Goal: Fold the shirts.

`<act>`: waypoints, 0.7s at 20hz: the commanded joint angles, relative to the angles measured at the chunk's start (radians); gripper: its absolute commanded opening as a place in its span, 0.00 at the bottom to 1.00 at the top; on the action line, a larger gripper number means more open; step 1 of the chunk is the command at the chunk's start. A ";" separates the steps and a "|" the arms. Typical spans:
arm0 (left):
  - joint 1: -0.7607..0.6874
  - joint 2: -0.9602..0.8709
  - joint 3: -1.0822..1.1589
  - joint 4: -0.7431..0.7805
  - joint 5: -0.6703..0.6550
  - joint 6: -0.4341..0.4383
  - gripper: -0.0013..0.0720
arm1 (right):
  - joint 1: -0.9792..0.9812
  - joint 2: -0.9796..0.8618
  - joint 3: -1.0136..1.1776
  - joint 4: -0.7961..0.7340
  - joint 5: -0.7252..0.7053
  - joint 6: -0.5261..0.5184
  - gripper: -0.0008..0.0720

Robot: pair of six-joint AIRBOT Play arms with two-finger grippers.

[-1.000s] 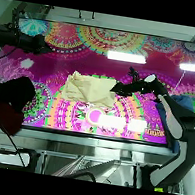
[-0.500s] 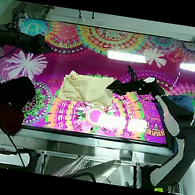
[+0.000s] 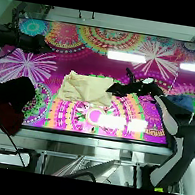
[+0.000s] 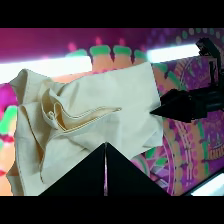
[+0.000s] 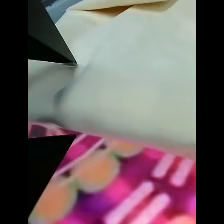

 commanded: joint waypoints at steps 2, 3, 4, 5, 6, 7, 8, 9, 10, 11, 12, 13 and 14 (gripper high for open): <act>0.001 0.000 0.000 0.001 0.000 0.001 0.04 | 0.032 -0.040 0.000 0.055 -0.003 -0.037 0.69; 0.001 0.000 0.000 0.001 0.000 0.001 0.04 | 0.036 -0.041 0.000 0.092 -0.003 -0.058 0.60; 0.001 0.000 0.000 0.001 0.000 0.001 0.04 | 0.037 -0.038 0.001 0.148 0.006 -0.101 0.29; 0.001 0.000 0.000 0.001 0.000 0.001 0.04 | 0.034 -0.031 0.007 0.205 0.029 -0.133 0.14; 0.001 0.000 0.000 0.001 0.000 0.001 0.04 | 0.029 -0.018 0.021 0.241 0.053 -0.140 0.06; 0.001 0.000 0.000 0.002 0.000 0.001 0.04 | 0.026 0.007 0.043 0.255 0.065 -0.140 0.03; 0.001 0.000 0.000 0.002 0.000 0.001 0.04 | 0.020 0.046 0.073 0.253 0.068 -0.139 0.03; 0.001 0.000 0.000 0.002 0.000 0.001 0.04 | 0.012 0.092 0.104 0.254 0.067 -0.139 0.03; 0.001 0.000 0.000 0.002 -0.001 0.001 0.04 | -0.001 0.146 0.142 0.254 0.063 -0.138 0.03; 0.001 0.000 0.000 0.002 -0.001 0.001 0.04 | -0.019 0.195 0.182 0.251 0.055 -0.133 0.03; 0.001 0.000 0.000 0.002 -0.001 0.001 0.04 | -0.051 0.245 0.226 0.237 0.035 -0.122 0.03; 0.001 0.000 0.000 0.002 -0.001 0.000 0.04 | -0.090 0.285 0.265 0.193 0.007 -0.090 0.03; 0.001 0.000 0.000 0.002 -0.001 0.000 0.04 | -0.141 0.321 0.303 0.109 -0.027 -0.014 0.03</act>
